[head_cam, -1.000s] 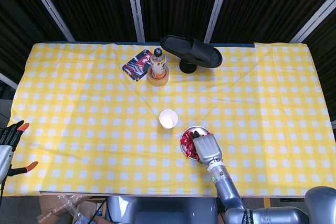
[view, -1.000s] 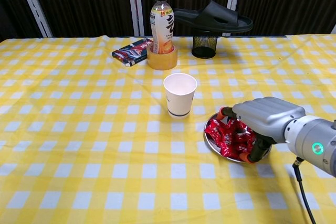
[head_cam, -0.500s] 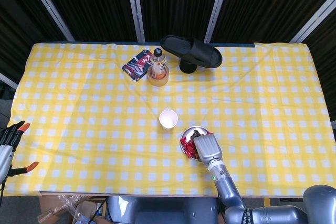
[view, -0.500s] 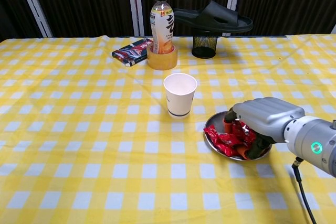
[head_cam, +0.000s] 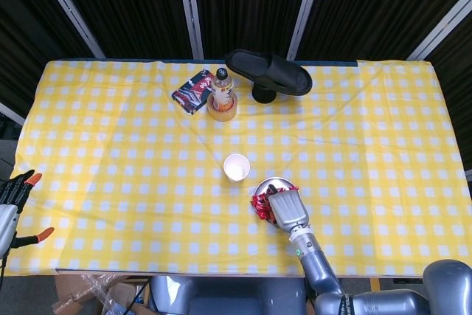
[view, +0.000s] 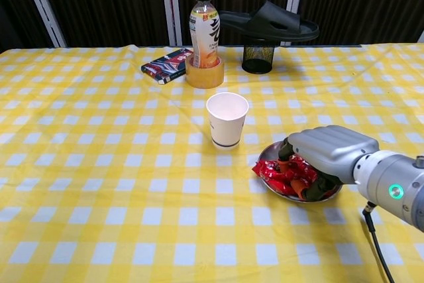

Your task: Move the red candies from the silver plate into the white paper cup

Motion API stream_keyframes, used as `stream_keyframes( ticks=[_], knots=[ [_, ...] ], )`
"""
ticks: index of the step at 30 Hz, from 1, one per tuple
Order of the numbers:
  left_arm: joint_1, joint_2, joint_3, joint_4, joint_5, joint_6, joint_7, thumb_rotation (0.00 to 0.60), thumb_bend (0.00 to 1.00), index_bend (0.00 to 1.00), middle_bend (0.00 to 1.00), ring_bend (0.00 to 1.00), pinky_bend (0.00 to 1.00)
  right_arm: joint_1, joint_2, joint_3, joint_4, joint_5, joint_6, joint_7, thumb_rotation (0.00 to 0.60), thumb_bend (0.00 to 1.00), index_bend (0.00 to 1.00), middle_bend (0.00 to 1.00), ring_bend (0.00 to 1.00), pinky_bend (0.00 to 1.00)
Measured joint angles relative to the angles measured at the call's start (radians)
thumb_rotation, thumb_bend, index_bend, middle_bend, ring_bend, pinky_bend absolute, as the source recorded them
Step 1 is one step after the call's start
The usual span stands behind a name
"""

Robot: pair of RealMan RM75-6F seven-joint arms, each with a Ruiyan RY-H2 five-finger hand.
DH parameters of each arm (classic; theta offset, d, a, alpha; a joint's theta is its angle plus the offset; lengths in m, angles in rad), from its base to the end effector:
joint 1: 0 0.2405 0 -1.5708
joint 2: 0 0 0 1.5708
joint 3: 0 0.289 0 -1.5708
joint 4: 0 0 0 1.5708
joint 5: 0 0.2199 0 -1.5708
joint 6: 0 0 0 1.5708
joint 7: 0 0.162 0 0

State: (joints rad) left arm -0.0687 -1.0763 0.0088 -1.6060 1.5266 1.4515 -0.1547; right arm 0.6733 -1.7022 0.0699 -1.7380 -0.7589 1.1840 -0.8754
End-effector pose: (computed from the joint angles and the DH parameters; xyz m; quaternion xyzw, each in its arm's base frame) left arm -0.3557 0.1834 0.1652 -0.5908 -0.4455 -0.3898 0.5483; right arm -0.1644 -0.2893 -0.0901 0.7639 -0.4157 0.2346 0.4342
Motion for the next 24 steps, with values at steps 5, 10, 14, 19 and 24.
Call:
stream_keyframes(
  ticks=[5, 10, 14, 19, 24],
  knots=[
    [0.0, 0.0, 0.0, 0.0, -0.001, 0.0, 0.0, 0.6, 0.02, 0.0, 0.0, 0.0, 0.0, -0.001, -0.004, -0.006, 0.007, -0.024, 0.003, 0.017, 0.6, 0.6, 0.64, 0.57, 0.83, 0.96],
    [0.0, 0.0, 0.0, -0.001, -0.001, 0.0, 0.0, 0.6, 0.02, 0.0, 0.0, 0.0, 0.0, -0.005, -0.007, -0.01, 0.012, -0.046, 0.006, 0.033, 0.6, 0.61, 0.67, 0.61, 0.83, 0.96],
    [0.0, 0.0, 0.0, -0.002, -0.002, -0.001, 0.0, 0.6, 0.02, 0.0, 0.0, 0.0, 0.0, -0.008, -0.008, -0.008, 0.014, -0.071, 0.01, 0.054, 0.6, 0.61, 0.67, 0.62, 0.83, 0.96],
    [0.0, 0.001, 0.0, -0.003, -0.002, -0.001, -0.001, 0.6, 0.02, 0.0, 0.0, 0.0, 0.0, -0.012, -0.009, -0.004, 0.016, -0.098, 0.014, 0.074, 0.6, 0.61, 0.68, 0.62, 0.83, 0.96],
    [0.0, 0.001, 0.0, -0.003, -0.002, -0.002, -0.001, 0.6, 0.02, 0.0, 0.0, 0.0, 0.0, -0.014, -0.01, 0.0, 0.019, -0.111, 0.018, 0.081, 0.6, 0.62, 0.68, 0.63, 0.83, 0.96]
  ],
)
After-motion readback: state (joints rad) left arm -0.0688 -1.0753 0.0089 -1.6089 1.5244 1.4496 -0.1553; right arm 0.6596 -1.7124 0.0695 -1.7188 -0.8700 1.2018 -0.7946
